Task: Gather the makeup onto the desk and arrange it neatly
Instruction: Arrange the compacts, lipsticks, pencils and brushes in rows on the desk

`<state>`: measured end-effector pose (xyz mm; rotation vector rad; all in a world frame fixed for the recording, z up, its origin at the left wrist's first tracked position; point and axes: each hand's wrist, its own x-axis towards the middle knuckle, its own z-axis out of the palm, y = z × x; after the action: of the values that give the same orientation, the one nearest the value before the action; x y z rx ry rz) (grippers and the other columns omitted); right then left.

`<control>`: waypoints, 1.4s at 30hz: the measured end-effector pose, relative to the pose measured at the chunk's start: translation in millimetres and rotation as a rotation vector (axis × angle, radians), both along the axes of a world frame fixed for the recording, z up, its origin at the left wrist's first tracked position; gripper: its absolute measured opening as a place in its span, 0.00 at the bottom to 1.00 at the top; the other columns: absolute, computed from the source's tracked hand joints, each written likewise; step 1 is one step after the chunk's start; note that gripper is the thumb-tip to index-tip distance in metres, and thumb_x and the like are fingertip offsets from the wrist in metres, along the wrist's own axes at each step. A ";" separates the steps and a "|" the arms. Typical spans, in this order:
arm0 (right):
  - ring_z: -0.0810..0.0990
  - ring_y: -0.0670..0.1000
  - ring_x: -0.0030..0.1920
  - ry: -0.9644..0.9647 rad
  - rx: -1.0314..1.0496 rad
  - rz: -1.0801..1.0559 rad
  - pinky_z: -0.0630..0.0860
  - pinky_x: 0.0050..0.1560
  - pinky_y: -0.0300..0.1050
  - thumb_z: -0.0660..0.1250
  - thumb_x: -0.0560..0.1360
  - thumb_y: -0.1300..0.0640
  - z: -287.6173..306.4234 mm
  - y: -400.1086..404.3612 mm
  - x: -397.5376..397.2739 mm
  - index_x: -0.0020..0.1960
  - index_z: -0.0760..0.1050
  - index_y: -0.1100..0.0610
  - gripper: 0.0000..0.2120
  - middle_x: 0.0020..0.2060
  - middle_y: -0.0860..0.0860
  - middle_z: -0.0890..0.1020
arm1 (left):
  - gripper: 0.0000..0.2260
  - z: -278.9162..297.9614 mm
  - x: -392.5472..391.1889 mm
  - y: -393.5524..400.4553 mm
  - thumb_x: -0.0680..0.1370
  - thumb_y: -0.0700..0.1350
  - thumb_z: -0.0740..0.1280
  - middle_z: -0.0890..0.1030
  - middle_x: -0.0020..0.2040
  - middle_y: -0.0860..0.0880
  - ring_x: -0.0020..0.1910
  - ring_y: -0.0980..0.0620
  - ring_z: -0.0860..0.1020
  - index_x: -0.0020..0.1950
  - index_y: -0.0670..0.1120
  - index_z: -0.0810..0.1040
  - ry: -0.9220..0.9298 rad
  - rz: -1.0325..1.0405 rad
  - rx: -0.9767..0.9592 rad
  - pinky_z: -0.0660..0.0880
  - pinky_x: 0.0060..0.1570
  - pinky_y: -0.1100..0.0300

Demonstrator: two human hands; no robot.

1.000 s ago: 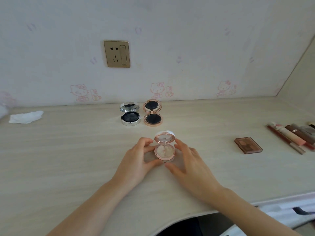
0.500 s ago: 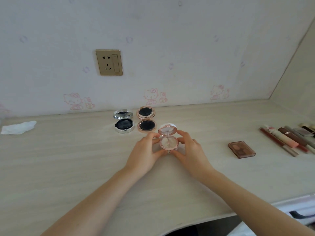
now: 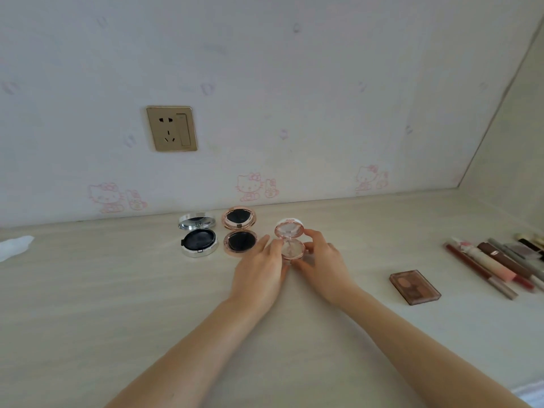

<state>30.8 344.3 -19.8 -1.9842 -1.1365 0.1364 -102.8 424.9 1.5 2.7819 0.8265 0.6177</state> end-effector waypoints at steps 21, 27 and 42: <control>0.76 0.55 0.56 -0.132 -0.066 0.073 0.71 0.55 0.46 0.65 0.77 0.55 9.4 35.4 12.7 0.63 0.74 0.55 0.15 0.53 0.50 0.82 | 0.26 -12.5 -9.1 11.2 0.80 0.53 0.57 0.61 0.76 0.50 0.76 0.52 0.56 0.76 0.45 0.60 -0.003 -0.165 0.130 0.52 0.73 0.61; 0.75 0.55 0.59 -0.133 -0.076 0.054 0.72 0.59 0.50 0.67 0.76 0.53 9.4 33.3 17.4 0.65 0.72 0.55 0.18 0.55 0.51 0.81 | 0.25 -13.5 -0.9 18.6 0.80 0.55 0.56 0.61 0.76 0.49 0.76 0.50 0.55 0.75 0.46 0.61 0.013 -0.103 0.121 0.50 0.74 0.59; 0.76 0.57 0.58 -0.147 -0.067 0.031 0.72 0.55 0.48 0.66 0.76 0.53 7.9 33.9 16.1 0.66 0.69 0.58 0.20 0.55 0.53 0.81 | 0.26 -19.9 1.6 21.9 0.81 0.56 0.55 0.57 0.78 0.50 0.77 0.49 0.52 0.77 0.48 0.58 0.041 -0.093 0.063 0.50 0.75 0.57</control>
<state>46.9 378.2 -11.9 -2.0641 -1.2712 0.0460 -101.2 446.9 -18.4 2.8801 0.6918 0.5825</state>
